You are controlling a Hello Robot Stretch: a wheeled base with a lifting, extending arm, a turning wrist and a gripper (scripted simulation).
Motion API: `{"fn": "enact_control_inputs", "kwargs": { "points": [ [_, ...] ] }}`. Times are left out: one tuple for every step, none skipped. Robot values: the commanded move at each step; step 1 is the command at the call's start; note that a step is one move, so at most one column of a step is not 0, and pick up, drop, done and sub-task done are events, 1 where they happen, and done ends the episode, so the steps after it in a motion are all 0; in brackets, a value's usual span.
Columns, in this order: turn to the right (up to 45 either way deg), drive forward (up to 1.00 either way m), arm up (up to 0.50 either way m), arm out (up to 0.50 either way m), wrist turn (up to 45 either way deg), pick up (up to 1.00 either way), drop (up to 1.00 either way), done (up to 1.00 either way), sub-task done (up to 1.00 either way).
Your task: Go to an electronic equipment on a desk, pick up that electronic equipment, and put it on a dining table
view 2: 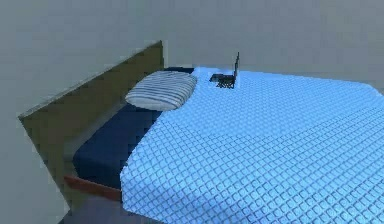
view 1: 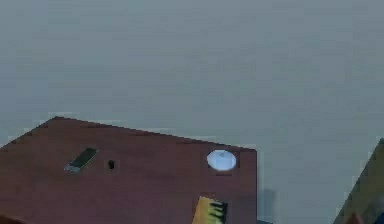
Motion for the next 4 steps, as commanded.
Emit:
{"fn": "enact_control_inputs", "kwargs": {
  "points": [
    [-45.0, 0.00, 0.00, 0.00, 0.0, 0.00, 0.00, 0.00, 0.00],
    [-45.0, 0.00, 0.00, 0.00, 0.0, 0.00, 0.00, 0.00, 0.00],
    [-30.0, 0.00, 0.00, 0.00, 0.0, 0.00, 0.00, 0.00, 0.00],
    [-21.0, 0.00, 0.00, 0.00, 0.0, 0.00, 0.00, 0.00, 0.00]
  ]
}}
